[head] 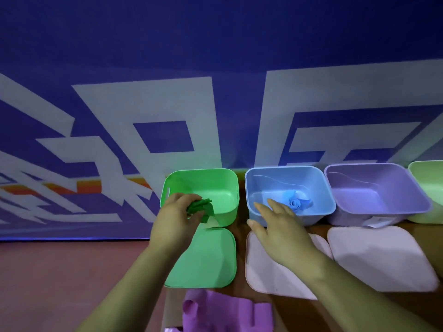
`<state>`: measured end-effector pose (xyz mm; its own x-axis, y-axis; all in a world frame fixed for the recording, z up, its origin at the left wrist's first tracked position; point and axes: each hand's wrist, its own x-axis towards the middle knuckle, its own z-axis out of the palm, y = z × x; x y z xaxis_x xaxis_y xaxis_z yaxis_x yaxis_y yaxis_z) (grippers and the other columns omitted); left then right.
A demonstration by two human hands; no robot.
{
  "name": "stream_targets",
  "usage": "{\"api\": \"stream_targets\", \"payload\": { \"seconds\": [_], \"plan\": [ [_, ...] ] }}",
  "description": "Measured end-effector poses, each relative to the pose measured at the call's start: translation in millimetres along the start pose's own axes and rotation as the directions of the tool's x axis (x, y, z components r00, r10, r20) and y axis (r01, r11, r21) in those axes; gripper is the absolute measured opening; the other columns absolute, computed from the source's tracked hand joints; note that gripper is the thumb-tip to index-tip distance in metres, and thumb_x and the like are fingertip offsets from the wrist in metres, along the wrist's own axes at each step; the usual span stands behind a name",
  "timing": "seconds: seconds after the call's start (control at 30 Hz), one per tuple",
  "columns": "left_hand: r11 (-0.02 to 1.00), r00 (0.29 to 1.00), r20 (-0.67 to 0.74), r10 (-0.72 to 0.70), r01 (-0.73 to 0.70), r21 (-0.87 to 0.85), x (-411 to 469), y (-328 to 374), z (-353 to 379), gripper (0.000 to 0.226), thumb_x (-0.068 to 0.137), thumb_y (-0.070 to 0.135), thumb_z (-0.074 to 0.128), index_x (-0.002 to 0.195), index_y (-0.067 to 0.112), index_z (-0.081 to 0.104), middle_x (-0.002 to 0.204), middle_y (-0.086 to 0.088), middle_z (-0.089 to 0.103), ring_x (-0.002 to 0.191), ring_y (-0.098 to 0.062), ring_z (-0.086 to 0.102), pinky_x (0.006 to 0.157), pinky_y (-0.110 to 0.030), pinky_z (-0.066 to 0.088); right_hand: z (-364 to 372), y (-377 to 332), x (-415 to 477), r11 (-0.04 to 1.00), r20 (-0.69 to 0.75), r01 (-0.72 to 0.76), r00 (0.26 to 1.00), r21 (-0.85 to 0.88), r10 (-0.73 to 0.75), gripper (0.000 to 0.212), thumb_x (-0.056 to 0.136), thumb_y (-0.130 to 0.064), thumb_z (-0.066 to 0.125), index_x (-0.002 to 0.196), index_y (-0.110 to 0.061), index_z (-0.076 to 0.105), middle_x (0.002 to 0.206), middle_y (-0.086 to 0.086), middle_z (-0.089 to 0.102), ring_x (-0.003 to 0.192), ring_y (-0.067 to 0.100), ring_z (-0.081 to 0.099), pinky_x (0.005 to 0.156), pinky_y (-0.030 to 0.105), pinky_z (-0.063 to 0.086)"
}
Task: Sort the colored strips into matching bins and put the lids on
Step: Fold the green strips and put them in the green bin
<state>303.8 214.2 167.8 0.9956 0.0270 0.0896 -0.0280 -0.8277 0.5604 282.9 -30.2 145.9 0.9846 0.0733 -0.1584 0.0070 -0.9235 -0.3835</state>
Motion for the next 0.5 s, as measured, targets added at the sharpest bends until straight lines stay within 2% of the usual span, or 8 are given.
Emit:
{"api": "stream_targets", "payload": {
  "seconds": [0.1, 0.2, 0.33, 0.5],
  "plan": [
    [0.994, 0.996, 0.088, 0.022, -0.031, 0.102, 41, -15, 22, 0.035, 0.088, 0.028, 0.07, 0.123, 0.027, 0.064, 0.118, 0.002, 0.058, 0.097, -0.019, 0.06, 0.08, -0.031, 0.051, 29, 7, 26, 0.984, 0.035, -0.093, 0.994, -0.152, 0.1, 0.071, 0.091, -0.07, 0.014, 0.153, -0.038, 0.02, 0.164, 0.004, 0.017, 0.15, 0.032, 0.013, 0.121, 0.05, 0.012],
    [0.976, 0.975, 0.212, 0.066, -0.107, 0.191, 79, -25, 47, 0.036, 0.089, 0.03, 0.067, 0.125, 0.029, 0.062, 0.122, 0.001, 0.057, 0.099, -0.022, 0.062, 0.079, -0.033, 0.054, 50, 17, 44, 0.961, 0.062, -0.151, 0.984, -0.23, 0.17, 0.085, 0.079, -0.072, -0.007, 0.153, -0.04, 0.018, 0.164, 0.005, 0.016, 0.151, 0.034, 0.011, 0.12, 0.056, 0.009],
    [0.92, 0.894, 0.426, 0.137, -0.274, 0.281, 116, -36, 89, 0.037, 0.089, 0.026, 0.065, 0.124, 0.033, 0.061, 0.121, 0.0, 0.057, 0.096, -0.025, 0.064, 0.077, -0.039, 0.057, 68, 28, 53, 0.939, 0.012, -0.171, 0.983, -0.298, 0.183, 0.073, 0.089, -0.069, 0.008, 0.144, -0.037, 0.044, 0.152, 0.007, 0.044, 0.142, 0.035, 0.036, 0.114, 0.061, 0.021],
    [0.875, 0.752, 0.653, 0.084, -0.37, 0.313, 141, -43, 134, 0.045, 0.088, 0.014, 0.063, 0.126, 0.038, 0.059, 0.124, 0.0, 0.053, 0.099, -0.028, 0.063, 0.08, -0.036, 0.053, 76, 34, 58, 0.941, -0.041, -0.18, 0.984, -0.287, 0.175, 0.06, 0.092, -0.062, 0.022, 0.135, -0.035, 0.055, 0.142, 0.006, 0.056, 0.134, 0.032, 0.048, 0.109, 0.06, 0.028]
  ]
}}
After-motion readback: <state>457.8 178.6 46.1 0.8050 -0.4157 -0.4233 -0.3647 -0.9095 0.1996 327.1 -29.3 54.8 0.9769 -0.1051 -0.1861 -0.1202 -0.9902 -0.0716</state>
